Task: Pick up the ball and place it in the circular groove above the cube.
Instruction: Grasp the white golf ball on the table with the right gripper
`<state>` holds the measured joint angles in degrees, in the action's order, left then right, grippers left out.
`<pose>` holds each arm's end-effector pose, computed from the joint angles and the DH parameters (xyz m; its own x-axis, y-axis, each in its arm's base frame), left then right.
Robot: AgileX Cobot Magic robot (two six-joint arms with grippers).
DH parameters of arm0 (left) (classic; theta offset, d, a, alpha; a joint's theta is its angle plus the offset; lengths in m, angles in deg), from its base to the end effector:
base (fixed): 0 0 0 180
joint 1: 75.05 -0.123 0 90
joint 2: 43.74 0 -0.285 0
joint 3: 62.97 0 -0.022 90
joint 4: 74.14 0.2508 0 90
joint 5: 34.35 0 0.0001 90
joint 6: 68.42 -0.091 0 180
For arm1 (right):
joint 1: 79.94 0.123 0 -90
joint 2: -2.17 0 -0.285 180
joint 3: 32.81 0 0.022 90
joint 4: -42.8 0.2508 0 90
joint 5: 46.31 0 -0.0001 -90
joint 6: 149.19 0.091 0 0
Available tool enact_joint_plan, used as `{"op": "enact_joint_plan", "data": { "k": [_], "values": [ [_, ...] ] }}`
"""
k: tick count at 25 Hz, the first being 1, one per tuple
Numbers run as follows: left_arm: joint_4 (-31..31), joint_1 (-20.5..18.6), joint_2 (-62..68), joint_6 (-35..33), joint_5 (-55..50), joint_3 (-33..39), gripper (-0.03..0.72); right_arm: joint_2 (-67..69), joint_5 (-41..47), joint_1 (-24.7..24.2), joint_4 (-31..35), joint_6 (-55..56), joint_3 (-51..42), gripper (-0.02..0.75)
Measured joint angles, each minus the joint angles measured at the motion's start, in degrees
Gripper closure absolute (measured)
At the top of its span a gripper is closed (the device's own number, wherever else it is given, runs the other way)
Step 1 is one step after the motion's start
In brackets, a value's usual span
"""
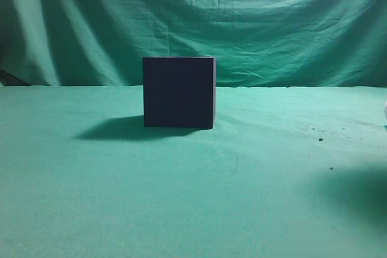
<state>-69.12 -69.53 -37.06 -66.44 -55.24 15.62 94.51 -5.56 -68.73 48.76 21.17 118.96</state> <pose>0.0525 -0.0022 0.1735 -0.2724 0.0738 -0.9594 0.0793 0.9954 0.0541 0.2617 0.0582 0.2132 -0.9055 -0.2702 -0.3273 -0.2974 0.9541 0.0351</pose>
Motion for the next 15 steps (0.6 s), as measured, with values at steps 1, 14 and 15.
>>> {"op": "enact_joint_plan", "data": {
  "k": [1, 14, 15],
  "values": [
    [0.0, 0.0, 0.0, 0.0, 0.0, 0.0, 0.688, 1.6, 0.5, 0.0, -0.5, 1.0, 1.3, 0.576],
    [0.0, 0.0, 0.0, 0.0, 0.0, 0.0, 0.688, 15.4, -1.0, 0.0, -6.2, 10.0, 8.1, 0.189],
    [0.0, 0.0, 0.0, 0.0, 0.0, 0.0, 0.688, 16.1, -1.4, 0.0, -6.4, 10.0, 8.1, 0.189]
  ]
}}
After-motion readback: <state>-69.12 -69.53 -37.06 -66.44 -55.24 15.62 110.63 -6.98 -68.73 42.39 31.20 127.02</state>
